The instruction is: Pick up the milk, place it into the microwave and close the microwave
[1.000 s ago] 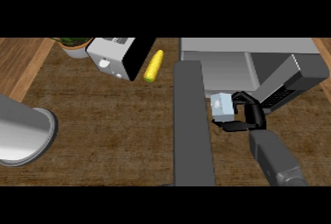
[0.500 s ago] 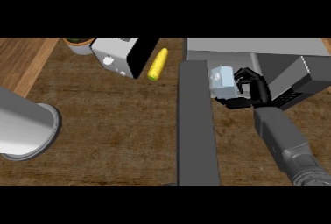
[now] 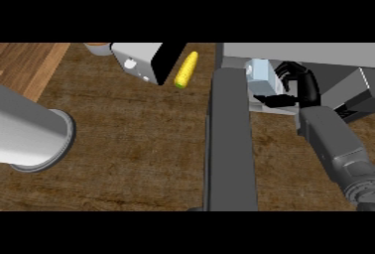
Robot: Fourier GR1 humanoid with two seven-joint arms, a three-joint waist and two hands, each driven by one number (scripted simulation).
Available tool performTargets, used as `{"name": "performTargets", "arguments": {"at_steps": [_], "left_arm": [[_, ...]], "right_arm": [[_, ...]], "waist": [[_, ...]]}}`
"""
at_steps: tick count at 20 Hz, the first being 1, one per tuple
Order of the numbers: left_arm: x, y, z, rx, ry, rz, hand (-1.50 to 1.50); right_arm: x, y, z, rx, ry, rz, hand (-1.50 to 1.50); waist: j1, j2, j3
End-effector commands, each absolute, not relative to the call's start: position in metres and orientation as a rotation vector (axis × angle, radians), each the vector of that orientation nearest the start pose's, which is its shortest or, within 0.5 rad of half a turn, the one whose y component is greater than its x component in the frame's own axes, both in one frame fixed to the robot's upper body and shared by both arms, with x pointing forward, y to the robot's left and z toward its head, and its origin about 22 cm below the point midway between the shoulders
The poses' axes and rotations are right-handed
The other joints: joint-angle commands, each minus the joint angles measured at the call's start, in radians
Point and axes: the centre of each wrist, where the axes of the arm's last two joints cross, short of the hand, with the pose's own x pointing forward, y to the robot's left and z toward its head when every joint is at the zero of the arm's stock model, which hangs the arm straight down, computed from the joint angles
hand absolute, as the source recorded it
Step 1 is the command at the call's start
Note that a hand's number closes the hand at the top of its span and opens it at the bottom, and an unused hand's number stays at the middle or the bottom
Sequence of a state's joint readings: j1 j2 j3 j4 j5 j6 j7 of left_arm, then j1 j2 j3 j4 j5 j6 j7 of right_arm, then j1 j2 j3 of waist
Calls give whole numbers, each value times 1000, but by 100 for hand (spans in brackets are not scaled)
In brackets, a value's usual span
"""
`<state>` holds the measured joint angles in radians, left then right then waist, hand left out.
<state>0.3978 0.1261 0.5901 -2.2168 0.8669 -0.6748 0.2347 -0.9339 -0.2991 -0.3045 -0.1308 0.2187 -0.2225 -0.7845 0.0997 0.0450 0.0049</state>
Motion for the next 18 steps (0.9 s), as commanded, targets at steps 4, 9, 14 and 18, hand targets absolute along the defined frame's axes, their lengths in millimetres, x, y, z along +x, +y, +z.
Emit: {"name": "performTargets", "arguments": {"at_steps": [4, 9, 14, 18], "left_arm": [[103, 366, 122, -346, -1950, -83, -150], [111, 368, 123, -354, -1965, -105, -150], [120, 370, 123, -359, -1953, -97, -150], [120, 371, 128, -352, -1961, -119, -150]], "right_arm": [[416, -310, 19, -599, -1807, 247, 150], [418, -313, 23, -663, -1801, 236, 150], [426, -314, 39, -702, -1793, 207, 150], [423, -328, 42, -730, -1801, 181, 150]], "waist": [[26, 18, 3], [42, 30, 4], [56, 43, 5], [65, 43, 7]]}}
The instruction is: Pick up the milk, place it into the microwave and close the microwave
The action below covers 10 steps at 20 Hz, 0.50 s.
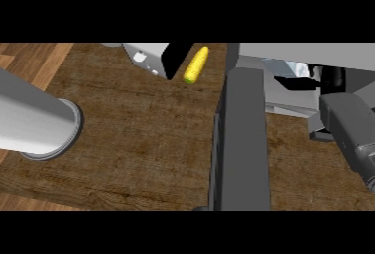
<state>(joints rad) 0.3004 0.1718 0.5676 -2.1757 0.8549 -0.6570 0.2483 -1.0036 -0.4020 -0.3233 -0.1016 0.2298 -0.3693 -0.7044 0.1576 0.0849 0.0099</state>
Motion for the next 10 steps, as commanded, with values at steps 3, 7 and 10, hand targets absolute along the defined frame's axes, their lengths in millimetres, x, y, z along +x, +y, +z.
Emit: {"name": "performTargets", "arguments": {"at_steps": [3, 7, 10], "left_arm": [[126, 370, 124, -370, -1946, -119, -150], [128, 370, 127, -369, -1939, -137, -150], [130, 372, 131, -333, -1957, -151, -150]], "right_arm": [[424, -330, 47, -732, -1801, 198, 150], [427, -328, 52, -735, -1807, 173, 150], [426, -338, 57, -745, -1804, 164, 150]], "waist": [[6, 9, 1], [17, 9, 2], [23, 19, 3]]}}
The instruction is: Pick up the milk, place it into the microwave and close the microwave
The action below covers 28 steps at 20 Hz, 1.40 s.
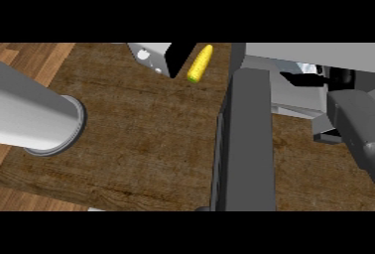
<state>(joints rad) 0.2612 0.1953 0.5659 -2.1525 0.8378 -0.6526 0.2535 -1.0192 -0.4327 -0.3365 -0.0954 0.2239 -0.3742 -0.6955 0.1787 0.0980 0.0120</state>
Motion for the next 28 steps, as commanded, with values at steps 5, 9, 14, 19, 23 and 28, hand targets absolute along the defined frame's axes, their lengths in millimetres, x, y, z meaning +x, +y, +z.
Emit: {"name": "performTargets", "arguments": {"at_steps": [5, 9, 14, 19, 23, 28], "left_arm": [[131, 376, 131, -320, -1944, -171, -150], [136, 377, 132, -310, -1965, -176, -150], [142, 378, 129, -310, -1933, -188, -150], [146, 374, 132, -314, -1935, -210, -150], [146, 374, 128, -308, -1913, -208, -150], [153, 373, 127, -317, -1913, -205, -150]], "right_arm": [[427, -342, 62, -762, -1805, 156, 150], [426, -342, 60, -759, -1803, 162, 150], [439, -313, 68, -666, -1865, 102, -150], [443, -287, 63, -541, -1815, 264, -150], [450, -261, 68, -586, -1783, 322, -150], [459, -227, 80, -596, -1783, 279, -150]], "waist": [[21, 10, 1], [21, 11, 0], [15, 6, 1], [39, 1, -4], [43, -9, -7], [34, -8, -8]]}}
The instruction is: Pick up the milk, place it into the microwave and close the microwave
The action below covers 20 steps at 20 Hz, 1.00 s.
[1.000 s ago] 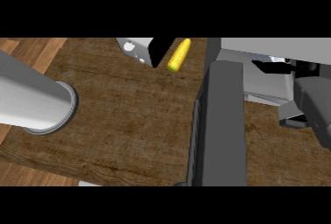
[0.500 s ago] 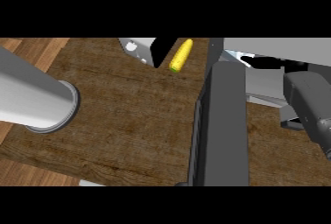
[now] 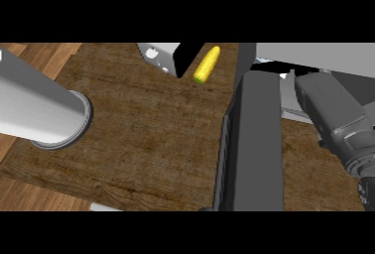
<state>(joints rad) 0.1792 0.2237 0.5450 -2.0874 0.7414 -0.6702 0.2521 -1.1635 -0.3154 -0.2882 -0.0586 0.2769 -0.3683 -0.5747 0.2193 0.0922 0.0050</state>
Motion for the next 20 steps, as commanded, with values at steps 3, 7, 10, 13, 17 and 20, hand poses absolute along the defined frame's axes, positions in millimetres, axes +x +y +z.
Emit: {"name": "performTargets", "arguments": {"at_steps": [3, 7, 10, 13, 17, 20], "left_arm": [[153, 372, 118, -326, -1889, -191, -150], [156, 372, 116, -341, -1883, -216, -150], [157, 368, 114, -343, -1862, -228, -150], [155, 367, 114, -344, -1841, -228, -150], [156, 364, 97, -372, -1818, -212, -150], [146, 362, 93, -347, -1825, -201, -150]], "right_arm": [[463, -212, 87, -590, -1800, 282, -150], [464, -194, 90, -555, -1860, 305, -150], [464, -183, 89, -578, -1868, 221, -150], [469, -198, 106, -618, -1896, 154, -150], [463, -213, 89, -626, -1887, 138, -150], [452, -235, 64, -610, -1843, 242, -150]], "waist": [[-18, -11, -2], [-27, -13, -1], [-39, -17, -1], [-58, -26, 0], [-88, -30, -1], [-103, -43, -2]]}}
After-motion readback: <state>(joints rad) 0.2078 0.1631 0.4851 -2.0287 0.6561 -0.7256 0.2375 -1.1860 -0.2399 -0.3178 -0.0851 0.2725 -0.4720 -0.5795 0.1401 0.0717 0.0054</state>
